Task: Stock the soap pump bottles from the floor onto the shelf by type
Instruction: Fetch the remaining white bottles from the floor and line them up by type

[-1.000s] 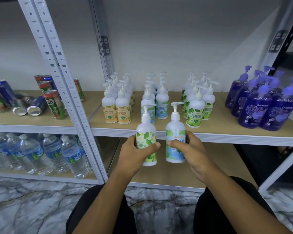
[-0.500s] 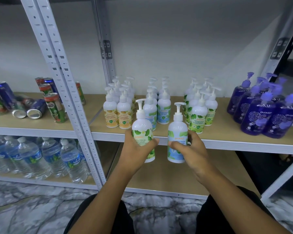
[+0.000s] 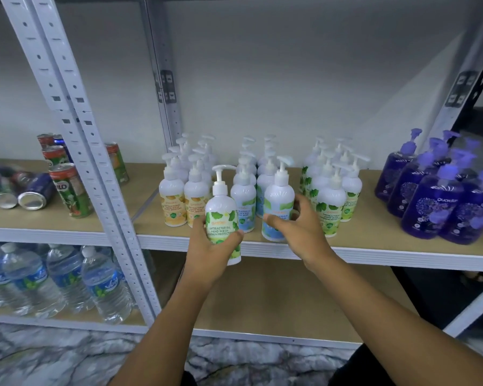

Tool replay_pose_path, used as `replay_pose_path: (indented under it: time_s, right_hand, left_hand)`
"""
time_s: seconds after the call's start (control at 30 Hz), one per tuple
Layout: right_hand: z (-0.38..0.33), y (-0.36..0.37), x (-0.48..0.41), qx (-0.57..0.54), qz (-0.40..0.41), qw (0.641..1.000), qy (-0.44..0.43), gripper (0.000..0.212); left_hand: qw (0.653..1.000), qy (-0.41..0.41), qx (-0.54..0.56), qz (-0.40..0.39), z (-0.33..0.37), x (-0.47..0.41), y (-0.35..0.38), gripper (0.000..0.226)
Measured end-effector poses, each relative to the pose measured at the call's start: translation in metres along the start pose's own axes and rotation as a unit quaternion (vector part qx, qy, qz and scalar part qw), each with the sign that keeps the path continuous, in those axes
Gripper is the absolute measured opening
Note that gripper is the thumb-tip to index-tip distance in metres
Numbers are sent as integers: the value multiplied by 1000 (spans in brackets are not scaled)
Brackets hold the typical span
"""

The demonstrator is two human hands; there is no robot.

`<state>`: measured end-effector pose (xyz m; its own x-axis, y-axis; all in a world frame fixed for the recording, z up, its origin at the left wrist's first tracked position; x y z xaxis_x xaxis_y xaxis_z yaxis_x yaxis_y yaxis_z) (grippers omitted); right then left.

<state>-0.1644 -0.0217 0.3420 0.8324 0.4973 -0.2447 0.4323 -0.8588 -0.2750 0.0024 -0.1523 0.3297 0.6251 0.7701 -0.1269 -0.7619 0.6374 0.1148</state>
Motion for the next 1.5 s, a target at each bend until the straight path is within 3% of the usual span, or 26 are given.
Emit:
replay_pose_path:
  time_s: [0.27, 0.43, 0.7, 1.0, 1.2, 1.4, 1.5]
  right_hand:
    - [28, 10, -9, 18, 3, 1000, -5, 59]
    - [42, 11, -19, 71, 0, 997, 0, 92]
    - [42, 15, -26, 127, 18, 992, -21, 66]
    - [47, 24, -37, 145, 41, 988, -18, 57]
    - [49, 25, -37, 151, 34, 988, -9, 62]
    - [43, 3, -20, 177, 21, 984, 18, 82]
    - [38, -25, -6, 171, 10, 985, 36, 55]
  left_hand:
    - [1000, -9, -6, 3, -6, -8, 7, 48]
    - [1000, -17, -21, 7, -8, -11, 7, 51]
    - [999, -27, -13, 18, -9, -8, 8, 48]
    - [999, -36, -10, 25, -12, -10, 4, 51]
    - [999, -33, -14, 14, -13, -12, 4, 53]
    - [998, -19, -52, -14, -11, -6, 9, 45]
    - [996, -14, -84, -37, -10, 6, 18, 48]
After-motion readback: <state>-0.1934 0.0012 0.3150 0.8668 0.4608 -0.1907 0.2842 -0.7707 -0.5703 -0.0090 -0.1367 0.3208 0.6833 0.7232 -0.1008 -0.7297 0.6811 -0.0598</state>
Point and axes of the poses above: each hand's wrist, its own x-axis away from the middle knuckle, its own y-axis out of the palm, z = x × y, the point moved 7 cm from there along -x, towards the middle knuckle, and after that the axes turned 7 degrees about x, right-handed, at the moved point
